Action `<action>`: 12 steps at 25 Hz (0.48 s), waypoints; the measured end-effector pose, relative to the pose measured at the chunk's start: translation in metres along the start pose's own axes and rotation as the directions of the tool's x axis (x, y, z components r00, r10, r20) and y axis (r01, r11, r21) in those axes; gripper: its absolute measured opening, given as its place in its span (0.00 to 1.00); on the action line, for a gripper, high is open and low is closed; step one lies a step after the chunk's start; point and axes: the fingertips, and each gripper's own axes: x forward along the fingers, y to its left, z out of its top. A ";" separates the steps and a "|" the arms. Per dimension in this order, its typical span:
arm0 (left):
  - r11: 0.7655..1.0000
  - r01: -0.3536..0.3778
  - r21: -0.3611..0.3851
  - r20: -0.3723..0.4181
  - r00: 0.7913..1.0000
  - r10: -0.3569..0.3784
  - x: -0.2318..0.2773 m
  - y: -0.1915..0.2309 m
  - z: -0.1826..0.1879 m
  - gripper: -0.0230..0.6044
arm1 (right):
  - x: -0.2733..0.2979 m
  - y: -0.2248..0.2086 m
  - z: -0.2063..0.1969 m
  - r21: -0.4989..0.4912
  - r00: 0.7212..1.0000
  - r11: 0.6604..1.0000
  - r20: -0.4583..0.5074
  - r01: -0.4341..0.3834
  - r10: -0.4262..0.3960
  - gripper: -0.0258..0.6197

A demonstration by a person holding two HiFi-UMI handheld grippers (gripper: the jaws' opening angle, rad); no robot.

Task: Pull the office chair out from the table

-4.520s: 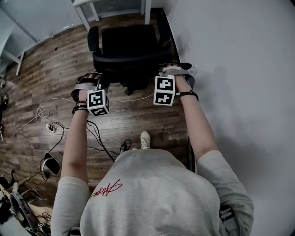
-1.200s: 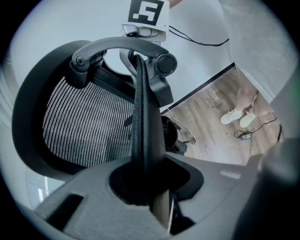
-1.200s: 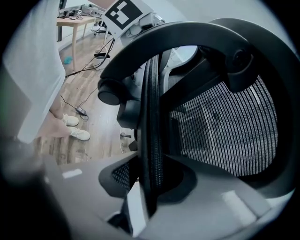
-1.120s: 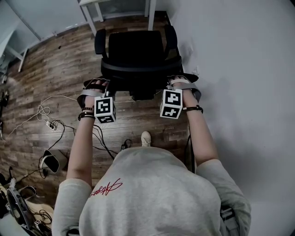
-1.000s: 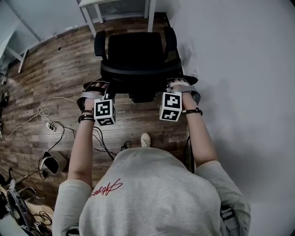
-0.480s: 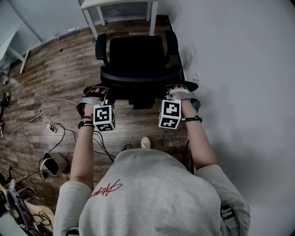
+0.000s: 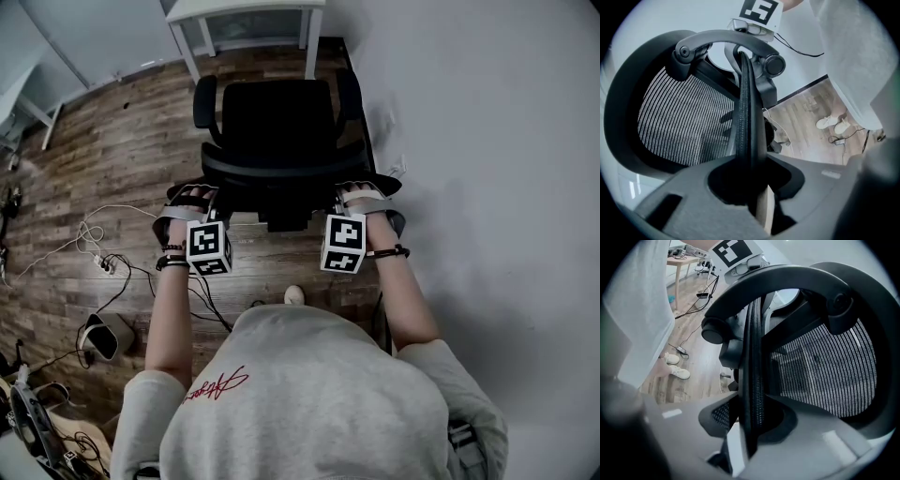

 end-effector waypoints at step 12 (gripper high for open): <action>0.999 0.044 0.011 0.000 0.999 -0.044 -0.002 -0.007 0.002 0.27 | -0.003 0.008 0.001 0.018 0.995 0.995 0.025 -0.099 0.098 0.31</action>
